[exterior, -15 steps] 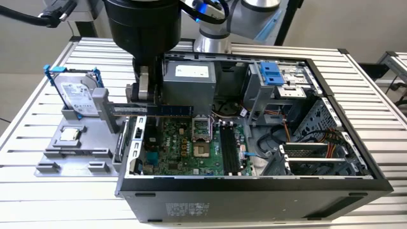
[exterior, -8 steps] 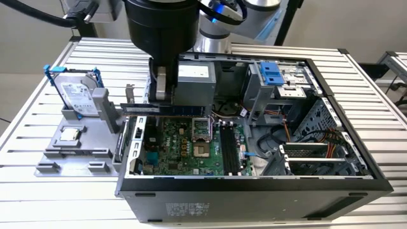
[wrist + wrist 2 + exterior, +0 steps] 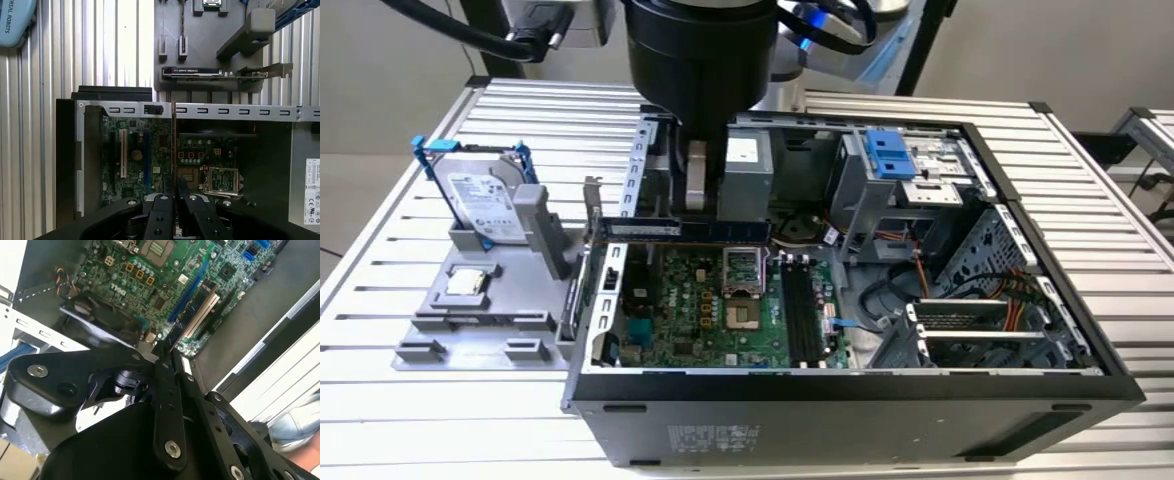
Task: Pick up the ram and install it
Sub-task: 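Pick up the ram and move it above insertion slot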
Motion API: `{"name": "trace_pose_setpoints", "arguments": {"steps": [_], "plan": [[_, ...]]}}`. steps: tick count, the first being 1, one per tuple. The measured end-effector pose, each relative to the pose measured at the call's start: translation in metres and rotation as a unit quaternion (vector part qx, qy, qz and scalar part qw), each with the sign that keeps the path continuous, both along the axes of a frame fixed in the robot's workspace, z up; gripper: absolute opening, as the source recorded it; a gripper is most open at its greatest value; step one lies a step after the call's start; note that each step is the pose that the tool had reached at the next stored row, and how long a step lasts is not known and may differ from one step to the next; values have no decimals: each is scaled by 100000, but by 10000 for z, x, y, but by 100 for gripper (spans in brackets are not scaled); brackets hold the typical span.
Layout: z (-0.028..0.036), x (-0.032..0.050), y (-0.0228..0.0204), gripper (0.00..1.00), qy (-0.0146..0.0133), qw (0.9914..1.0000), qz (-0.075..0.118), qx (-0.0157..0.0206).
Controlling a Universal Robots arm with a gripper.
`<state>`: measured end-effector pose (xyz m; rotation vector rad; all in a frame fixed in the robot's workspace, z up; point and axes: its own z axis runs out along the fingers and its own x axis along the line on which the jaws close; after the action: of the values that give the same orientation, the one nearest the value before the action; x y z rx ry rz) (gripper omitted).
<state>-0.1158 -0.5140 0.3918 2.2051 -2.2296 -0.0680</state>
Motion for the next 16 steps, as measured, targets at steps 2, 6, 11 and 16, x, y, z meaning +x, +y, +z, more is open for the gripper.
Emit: {"name": "trace_pose_setpoints", "arguments": {"steps": [2, 6, 11, 16], "plan": [[0, 45, 0, 0, -2, 100000, 26, -2], [0, 136, 0, 0, 0, 100000, 75, -2], [-1, 251, 0, 0, -3, 100000, 141, 5], [0, 362, 0, 0, 0, 100000, 204, -1]]}}
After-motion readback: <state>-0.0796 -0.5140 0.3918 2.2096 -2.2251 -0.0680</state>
